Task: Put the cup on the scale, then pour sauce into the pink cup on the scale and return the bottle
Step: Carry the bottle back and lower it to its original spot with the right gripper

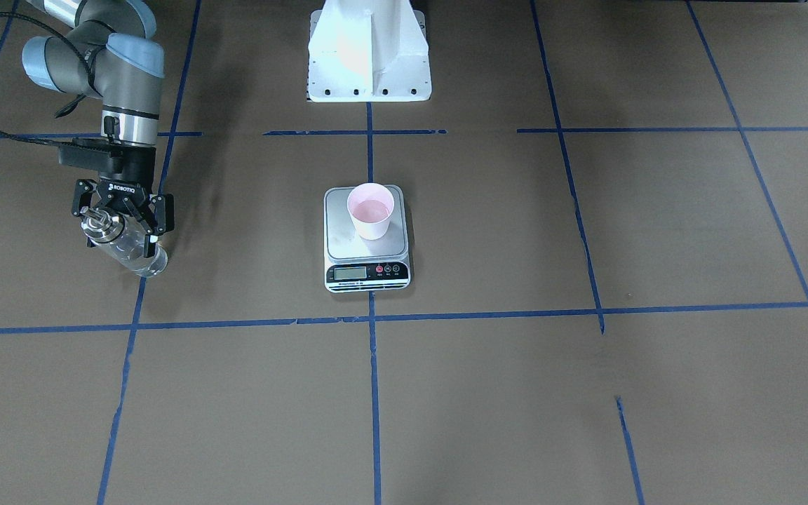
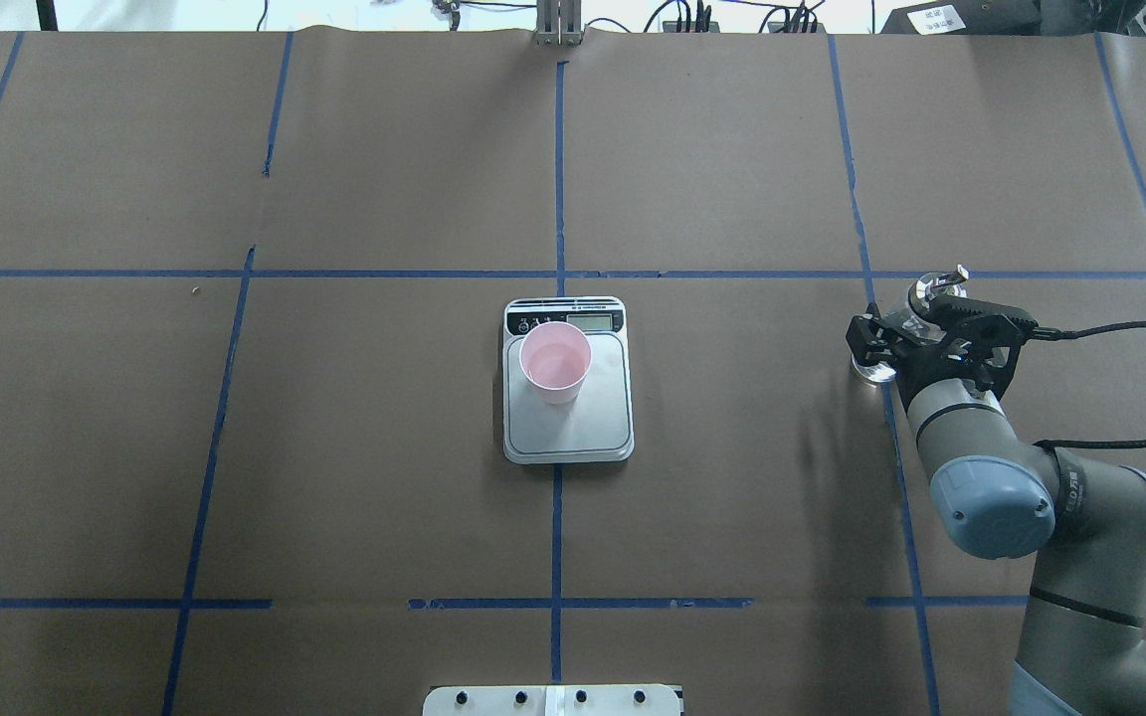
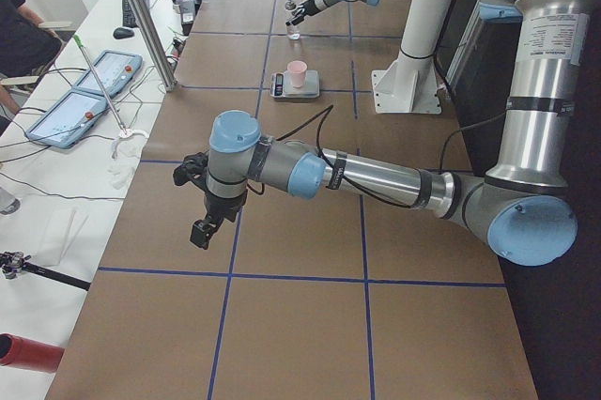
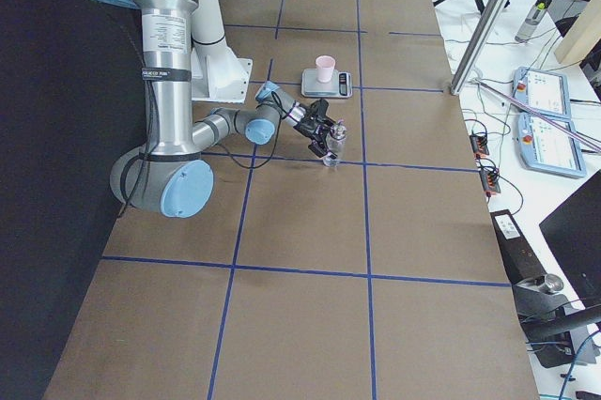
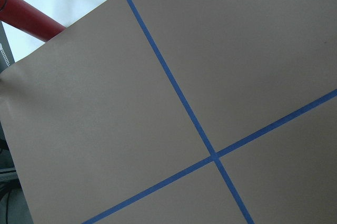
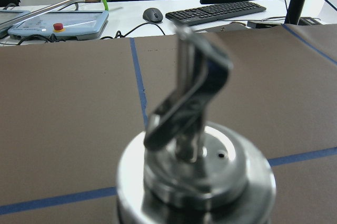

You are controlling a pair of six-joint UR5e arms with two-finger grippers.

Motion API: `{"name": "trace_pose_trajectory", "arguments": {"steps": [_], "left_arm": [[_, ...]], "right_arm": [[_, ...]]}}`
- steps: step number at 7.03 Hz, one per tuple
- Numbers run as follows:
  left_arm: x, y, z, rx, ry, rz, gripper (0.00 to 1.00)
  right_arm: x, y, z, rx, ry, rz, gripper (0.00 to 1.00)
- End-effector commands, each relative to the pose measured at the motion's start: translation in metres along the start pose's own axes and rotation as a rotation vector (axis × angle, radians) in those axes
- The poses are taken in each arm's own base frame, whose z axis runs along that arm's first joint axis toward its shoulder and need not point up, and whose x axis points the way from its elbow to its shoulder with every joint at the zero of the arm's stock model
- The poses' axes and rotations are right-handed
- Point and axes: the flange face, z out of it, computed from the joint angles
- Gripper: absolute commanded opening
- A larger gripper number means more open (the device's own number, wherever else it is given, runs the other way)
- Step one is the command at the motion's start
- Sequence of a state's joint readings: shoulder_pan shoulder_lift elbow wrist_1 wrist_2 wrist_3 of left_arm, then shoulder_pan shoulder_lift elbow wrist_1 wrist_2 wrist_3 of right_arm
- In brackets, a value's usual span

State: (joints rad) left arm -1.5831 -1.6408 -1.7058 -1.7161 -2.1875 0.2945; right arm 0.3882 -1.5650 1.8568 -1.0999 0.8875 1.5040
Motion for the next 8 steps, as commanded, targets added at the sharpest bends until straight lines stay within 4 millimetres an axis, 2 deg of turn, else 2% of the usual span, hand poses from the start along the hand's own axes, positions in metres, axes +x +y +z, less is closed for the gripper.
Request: {"name": "trace_pose_trajectory", "arguments": {"steps": [1,2,4,5,7,8], "left_arm": [[0.0,0.001,0.0,0.0,0.0,0.0,1.0],[-0.001,0.001,0.0,0.0,-0.001,-0.001,1.0],[0.0,0.0,-0.002,0.004,-0.002,0.001,1.0],[0.0,0.0,-0.002,0.004,-0.002,0.001,1.0],[0.001,-0.001,-0.003,0.005,-0.002,0.002,1.0],[0.001,0.0,-0.003,0.004,-0.002,0.001,1.0]], "right_arm": [[-0.004,0.002,-0.005,-0.056,-0.015,0.007,1.0],[-0.004,0.004,-0.008,-0.101,0.003,-0.007,1.0],[-0.008,-0.005,-0.032,-0.208,0.067,-0.054,1.0],[-0.008,-0.003,-0.042,-0.298,0.1,-0.073,1.0],[-0.017,-0.009,-0.084,-0.538,0.125,-0.071,1.0],[-0.02,-0.02,-0.111,-0.614,0.135,-0.074,1.0]]}}
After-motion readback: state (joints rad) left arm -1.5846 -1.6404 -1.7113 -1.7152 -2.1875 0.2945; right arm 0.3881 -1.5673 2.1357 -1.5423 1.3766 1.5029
